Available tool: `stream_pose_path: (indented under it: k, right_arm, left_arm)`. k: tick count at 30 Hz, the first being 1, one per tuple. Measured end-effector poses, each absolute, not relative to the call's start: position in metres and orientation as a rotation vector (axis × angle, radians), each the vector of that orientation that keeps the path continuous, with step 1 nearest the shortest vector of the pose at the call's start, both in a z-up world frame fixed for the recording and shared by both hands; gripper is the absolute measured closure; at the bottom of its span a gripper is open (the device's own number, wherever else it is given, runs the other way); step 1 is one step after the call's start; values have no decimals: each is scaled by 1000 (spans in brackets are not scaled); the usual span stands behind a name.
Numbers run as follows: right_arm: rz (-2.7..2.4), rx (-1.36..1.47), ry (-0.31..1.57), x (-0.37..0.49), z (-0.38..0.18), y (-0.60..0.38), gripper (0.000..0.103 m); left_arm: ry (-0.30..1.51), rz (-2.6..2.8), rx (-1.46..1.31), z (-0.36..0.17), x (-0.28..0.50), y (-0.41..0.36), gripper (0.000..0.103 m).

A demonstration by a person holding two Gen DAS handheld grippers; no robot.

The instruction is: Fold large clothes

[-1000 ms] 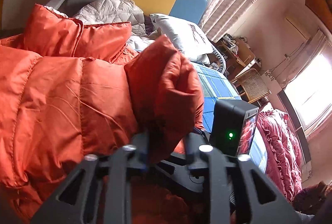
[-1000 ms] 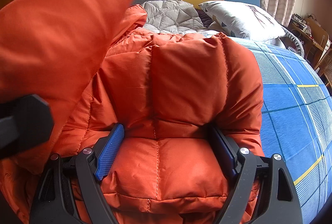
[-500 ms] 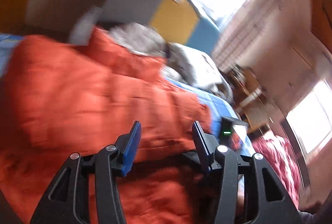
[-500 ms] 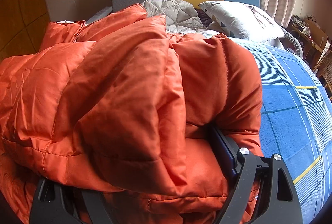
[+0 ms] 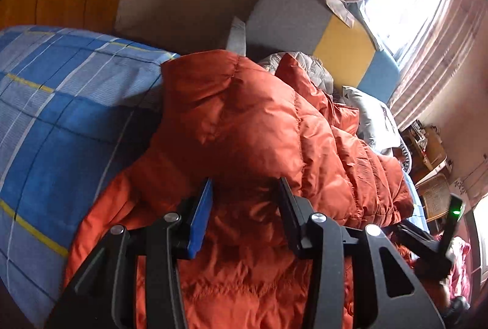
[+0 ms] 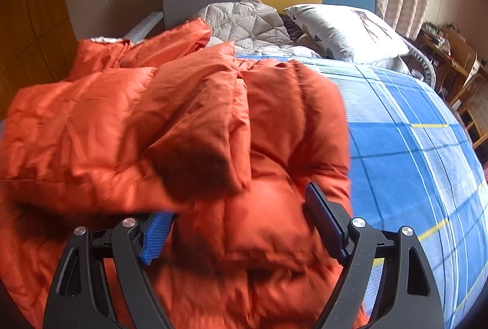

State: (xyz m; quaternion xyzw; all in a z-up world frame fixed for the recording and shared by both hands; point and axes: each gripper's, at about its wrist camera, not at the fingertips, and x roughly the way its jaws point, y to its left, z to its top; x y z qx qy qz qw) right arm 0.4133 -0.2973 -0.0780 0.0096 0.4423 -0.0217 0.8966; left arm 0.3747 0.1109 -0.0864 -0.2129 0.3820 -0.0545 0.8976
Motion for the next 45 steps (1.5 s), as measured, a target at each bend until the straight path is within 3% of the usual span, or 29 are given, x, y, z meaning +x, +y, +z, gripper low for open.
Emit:
stream_pose_path:
  k: [11,12,14,16,17,20,28,30,32,33,43,45]
  right_arm:
    - [32,287,878,401,-47,-315,23]
    - [19,295,891,408,-50,-315,30]
    - [13,311,938,422,-59,-312,68]
    - [15,305,948,427,-63,-308,85]
    - [18,289,938,424,-61,-304,92]
    - [13,230,916,412,-56,-297,94]
    - [-33,241,958,396,-63,-309,94]
    - [-32,241,951,397,-59,-309,81]
    - [-57,213,911,394,-47,-308,40]
    - [-77,190,872,391,-39,-307,35]
    - [-1,68,771,446,-15,-255,34]
    - [4,46,774,457,-23,-247,27]
  left_arm:
    - [795,-122,-414,-84,379,106,61]
    - [795,-122,-412,-85,378,107,61]
    - [794,-120,-411,-84,377,109,62]
    - [785,-119,-411,-82,373,111,61]
    - [776,-119,-412,-80,372,112,61]
    - [766,-108,-419,-77,371,118,62]
    - [775,-45,-385,-71,375,120,61]
    - [761,-45,-385,-66,374,120,57]
    - [742,-49,-383,-59,374,117,55]
    - [733,-53,-380,-55,375,116,53]
    - [717,-88,-294,-32,426,81,37]
    - [740,-76,-281,-39,436,78,35]
